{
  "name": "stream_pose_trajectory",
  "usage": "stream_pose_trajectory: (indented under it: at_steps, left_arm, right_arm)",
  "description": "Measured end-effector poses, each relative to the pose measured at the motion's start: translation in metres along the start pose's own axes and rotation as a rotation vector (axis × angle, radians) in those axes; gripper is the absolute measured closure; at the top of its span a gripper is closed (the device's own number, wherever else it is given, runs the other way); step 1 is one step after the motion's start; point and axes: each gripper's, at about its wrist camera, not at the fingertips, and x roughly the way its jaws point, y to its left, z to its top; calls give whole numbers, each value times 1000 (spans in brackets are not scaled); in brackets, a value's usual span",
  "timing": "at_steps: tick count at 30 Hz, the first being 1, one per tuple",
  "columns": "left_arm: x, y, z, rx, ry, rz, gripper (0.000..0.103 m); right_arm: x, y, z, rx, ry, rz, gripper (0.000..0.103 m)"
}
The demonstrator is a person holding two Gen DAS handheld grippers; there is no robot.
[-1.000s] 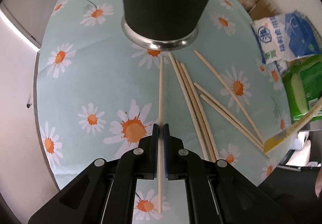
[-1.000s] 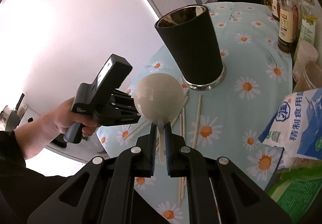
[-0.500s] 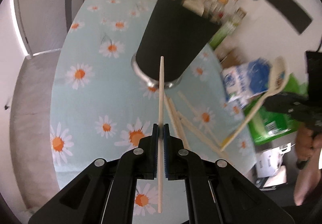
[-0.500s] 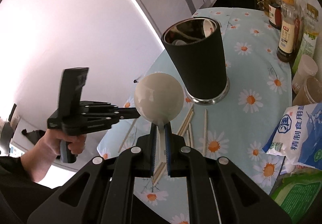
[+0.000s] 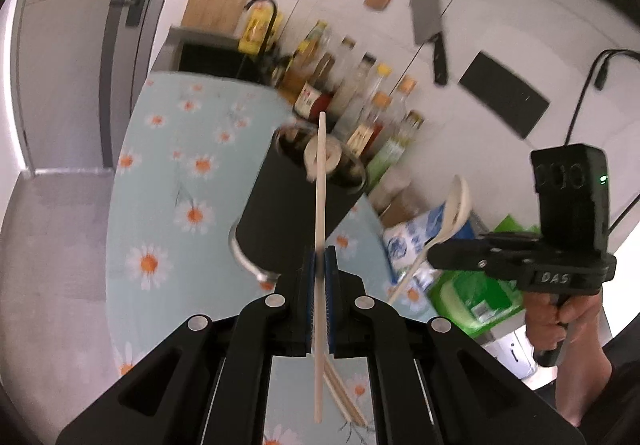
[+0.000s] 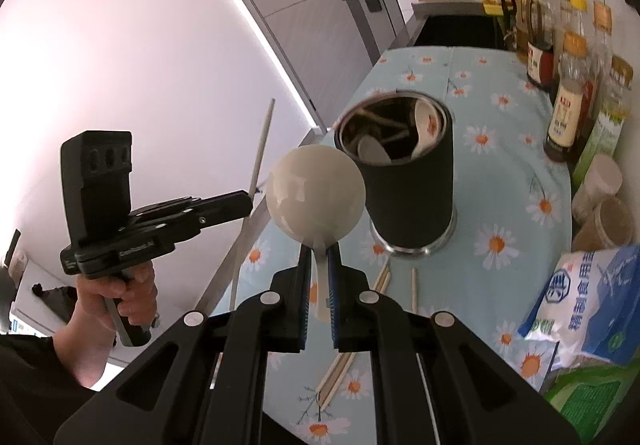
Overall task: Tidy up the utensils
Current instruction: 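Carry the chopstick and the white spoon up over the black holder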
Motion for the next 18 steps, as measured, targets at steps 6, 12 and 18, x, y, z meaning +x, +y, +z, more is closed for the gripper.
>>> stream_pose_trajectory:
  at_steps: [6, 12, 18]
  left_arm:
    - [-15, -10, 24, 47, -99, -32, 100]
    - [-23, -15, 51, 79, -187, -50, 100]
    - [-32, -27, 75, 126, -303, -98, 100]
  right_arm:
    - [-4, 9, 14, -17, -35, -11, 94]
    - [-16, 17, 32, -38, -83, -31, 94]
    - [-32, 20, 55, -30, -147, -45, 94]
